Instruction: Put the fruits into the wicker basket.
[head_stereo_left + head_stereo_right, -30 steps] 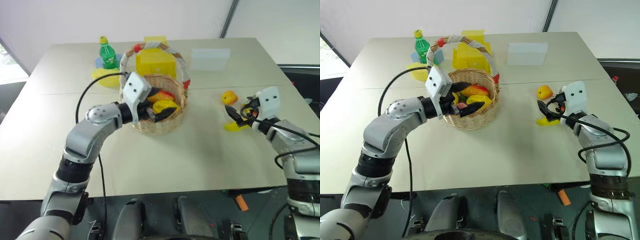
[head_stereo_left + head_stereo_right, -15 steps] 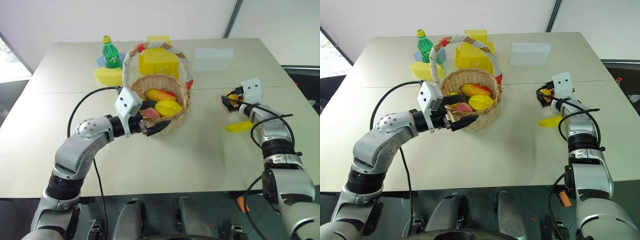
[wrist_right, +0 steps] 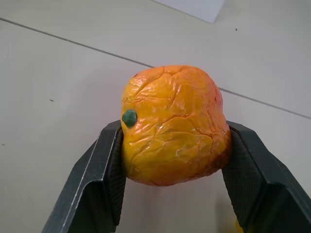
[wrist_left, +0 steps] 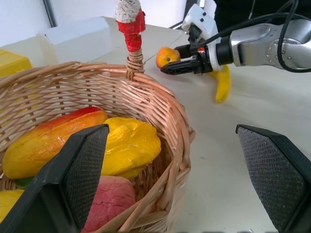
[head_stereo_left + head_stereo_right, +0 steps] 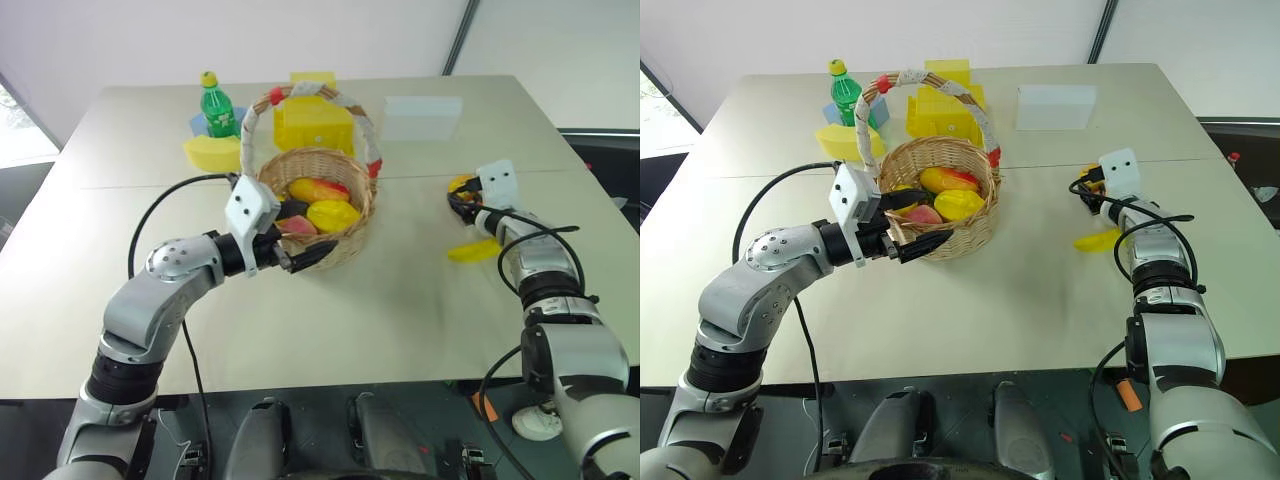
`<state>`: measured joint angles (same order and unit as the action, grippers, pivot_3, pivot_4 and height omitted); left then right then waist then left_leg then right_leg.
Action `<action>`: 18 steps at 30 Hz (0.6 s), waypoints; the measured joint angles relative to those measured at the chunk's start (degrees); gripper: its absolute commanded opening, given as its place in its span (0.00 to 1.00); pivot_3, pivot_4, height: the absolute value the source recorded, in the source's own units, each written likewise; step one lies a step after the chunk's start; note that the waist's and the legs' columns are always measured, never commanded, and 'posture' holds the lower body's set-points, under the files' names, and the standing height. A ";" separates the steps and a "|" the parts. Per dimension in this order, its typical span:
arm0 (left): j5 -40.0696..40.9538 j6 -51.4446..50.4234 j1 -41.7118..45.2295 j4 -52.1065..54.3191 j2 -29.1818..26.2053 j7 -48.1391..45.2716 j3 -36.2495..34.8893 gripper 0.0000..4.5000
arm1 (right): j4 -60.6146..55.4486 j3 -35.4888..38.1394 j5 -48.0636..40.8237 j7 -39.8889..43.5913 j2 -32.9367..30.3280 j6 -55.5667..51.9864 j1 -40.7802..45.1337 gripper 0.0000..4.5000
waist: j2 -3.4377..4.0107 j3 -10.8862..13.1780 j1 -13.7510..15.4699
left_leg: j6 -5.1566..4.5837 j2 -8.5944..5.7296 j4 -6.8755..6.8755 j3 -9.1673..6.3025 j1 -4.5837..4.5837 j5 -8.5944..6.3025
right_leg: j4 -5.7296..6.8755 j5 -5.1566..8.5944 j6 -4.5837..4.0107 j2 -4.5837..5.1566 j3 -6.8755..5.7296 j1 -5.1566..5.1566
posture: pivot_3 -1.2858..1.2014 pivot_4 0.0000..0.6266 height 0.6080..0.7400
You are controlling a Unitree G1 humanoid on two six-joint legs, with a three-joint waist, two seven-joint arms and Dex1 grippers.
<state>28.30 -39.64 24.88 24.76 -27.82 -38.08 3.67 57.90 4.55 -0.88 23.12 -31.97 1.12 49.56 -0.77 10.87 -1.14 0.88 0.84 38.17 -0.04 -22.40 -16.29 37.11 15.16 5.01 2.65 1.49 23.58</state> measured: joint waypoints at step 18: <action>2.27 9.13 -9.29 -7.56 -7.04 -7.27 -13.47 1.00 | -78.34 -16.91 -17.79 14.05 5.20 -33.05 -15.16 0.49 | 0.08 0.02 0.12 | 0.03 0.11 0.01 -0.20 0.13 0.01 | 0.12 0.00 -0.05 -0.02 -0.06 -0.03 | 0.52 0.24 1.00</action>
<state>30.57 -30.51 15.59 17.21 -34.86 -45.35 -9.79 -20.44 -12.36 -18.68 37.17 -26.77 -31.93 34.41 -0.69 10.90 -1.02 0.91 0.95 38.18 -0.24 -22.27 -16.28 37.23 15.17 4.96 2.64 1.43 23.55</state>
